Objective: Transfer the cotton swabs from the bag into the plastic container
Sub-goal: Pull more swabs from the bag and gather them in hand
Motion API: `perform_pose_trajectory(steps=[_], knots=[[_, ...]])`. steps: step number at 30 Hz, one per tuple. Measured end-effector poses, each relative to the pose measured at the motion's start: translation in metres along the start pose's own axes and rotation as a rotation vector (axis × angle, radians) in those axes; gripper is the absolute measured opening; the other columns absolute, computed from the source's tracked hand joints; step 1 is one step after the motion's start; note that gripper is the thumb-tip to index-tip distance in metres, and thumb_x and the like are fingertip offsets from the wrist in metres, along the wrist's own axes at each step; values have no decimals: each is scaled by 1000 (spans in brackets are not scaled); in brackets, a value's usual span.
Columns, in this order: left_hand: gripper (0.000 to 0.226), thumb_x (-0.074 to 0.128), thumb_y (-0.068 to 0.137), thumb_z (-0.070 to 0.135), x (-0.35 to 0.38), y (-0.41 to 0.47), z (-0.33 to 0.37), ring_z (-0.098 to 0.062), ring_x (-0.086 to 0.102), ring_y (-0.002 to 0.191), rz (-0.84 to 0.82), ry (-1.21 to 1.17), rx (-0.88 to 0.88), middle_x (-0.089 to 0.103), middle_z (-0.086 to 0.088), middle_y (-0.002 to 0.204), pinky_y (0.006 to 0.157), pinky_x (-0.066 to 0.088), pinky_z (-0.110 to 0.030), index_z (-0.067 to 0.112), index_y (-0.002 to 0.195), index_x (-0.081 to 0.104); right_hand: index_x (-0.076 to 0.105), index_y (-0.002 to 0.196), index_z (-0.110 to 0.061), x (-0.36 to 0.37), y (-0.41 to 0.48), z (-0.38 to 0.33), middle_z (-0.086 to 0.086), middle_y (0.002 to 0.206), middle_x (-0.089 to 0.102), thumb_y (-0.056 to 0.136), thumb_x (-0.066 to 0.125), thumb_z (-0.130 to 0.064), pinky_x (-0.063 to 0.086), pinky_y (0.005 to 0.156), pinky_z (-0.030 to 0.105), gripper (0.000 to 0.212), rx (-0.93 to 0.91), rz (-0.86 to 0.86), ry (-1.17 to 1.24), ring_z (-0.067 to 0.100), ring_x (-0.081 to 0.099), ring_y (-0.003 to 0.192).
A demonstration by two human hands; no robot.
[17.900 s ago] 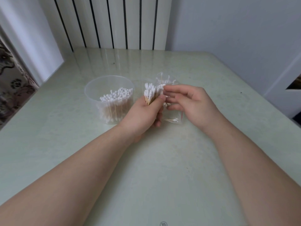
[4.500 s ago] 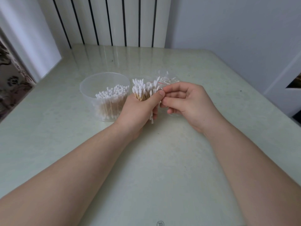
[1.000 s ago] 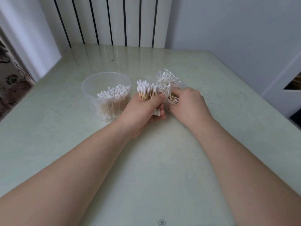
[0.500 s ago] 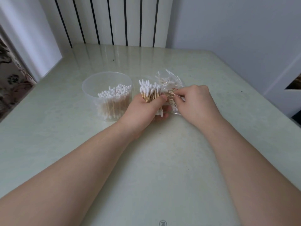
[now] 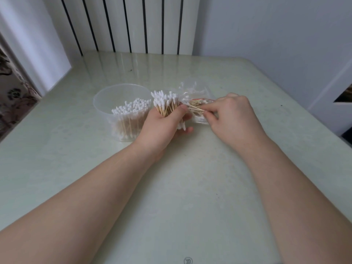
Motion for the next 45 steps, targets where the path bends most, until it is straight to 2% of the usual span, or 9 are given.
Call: perform_pose_trajectory(steps=[4, 9, 16, 20, 25, 31, 37, 41, 45], knots=[[24, 63, 96, 14, -1, 2, -1, -33, 68, 94, 6, 73, 25, 73, -11, 93, 93, 48, -69, 21, 79, 78, 79, 105, -27, -5, -4, 10, 5, 89, 77, 88, 66, -23, 53, 80, 30, 22, 166, 42, 201, 25, 68, 87], [21, 63, 95, 16, -2, 4, -3, -47, 67, 108, 24, 79, 20, 72, -24, 112, 97, 50, -66, 5, 109, 73, 81, 98, -18, -12, -6, 9, -9, 82, 72, 85, 72, -12, 34, 68, -1, 17, 87, -49, 367, -11, 57, 67], [17, 61, 98, 14, -2, 3, -3, -43, 70, 105, 29, 65, 39, 74, -22, 106, 91, 56, -56, 3, 105, 72, 81, 93, -25, -5, -8, 18, -17, 68, 66, 86, 71, -20, 39, 60, 5, 13, 286, 40, 498, -12, 57, 59], [18, 60, 99, 10, 1, 1, -1, -25, 59, 71, 4, 130, 45, 64, -11, 76, 70, 52, -39, 10, 83, 67, 75, 84, -28, 2, -8, 24, -6, 69, 73, 89, 69, -19, 53, 56, 31, 12, 462, 83, 817, 9, 66, 60], [6, 70, 95, 19, 2, -3, 4, -16, 55, 65, -24, 125, 38, 63, 1, 70, 57, 48, -29, 16, 90, 70, 70, 93, -17, 10, -9, -6, 1, 68, 71, 97, 61, -4, 50, 50, 24, 16, 429, -29, 1135, 11, 63, 59], [23, 71, 94, 20, 0, -2, 2, -19, 65, 80, -15, 66, 36, 70, -9, 86, 63, 47, -29, 0, 104, 72, 65, 93, -19, 16, -11, -17, 0, 71, 73, 98, 62, -13, 54, 56, 28, 8, 373, -150, 1077, 14, 69, 67], [15, 61, 100, 16, 3, -3, 3, -24, 72, 86, 6, 69, 32, 75, -12, 92, 69, 54, -33, 7, 97, 72, 69, 80, -18, 14, -12, -9, 0, 71, 74, 94, 65, -13, 56, 58, 31, 15, 435, -145, 983, 13, 70, 65], [23, 57, 101, 12, 2, -2, 3, -21, 66, 75, 47, 48, 12, 66, -5, 74, 71, 57, -40, 11, 79, 65, 73, 78, -18, 8, -11, 2, 1, 73, 73, 90, 68, -14, 53, 54, 28, 14, 500, -78, 975, 11, 68, 67], [18, 67, 96, 15, -1, -3, 4, -14, 53, 60, 95, 61, 0, 56, 4, 63, 54, 51, -28, 15, 79, 63, 74, 78, -20, 4, -11, 1, -1, 66, 65, 89, 72, -19, 48, 48, 25, 11, 479, -89, 942, 8, 59, 53]])
Point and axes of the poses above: each hand's wrist, its own y-axis towards the middle knuckle, its own x-axis out of the palm, z = x × y, the point moved 6 cm from there along y, towards the middle knuckle
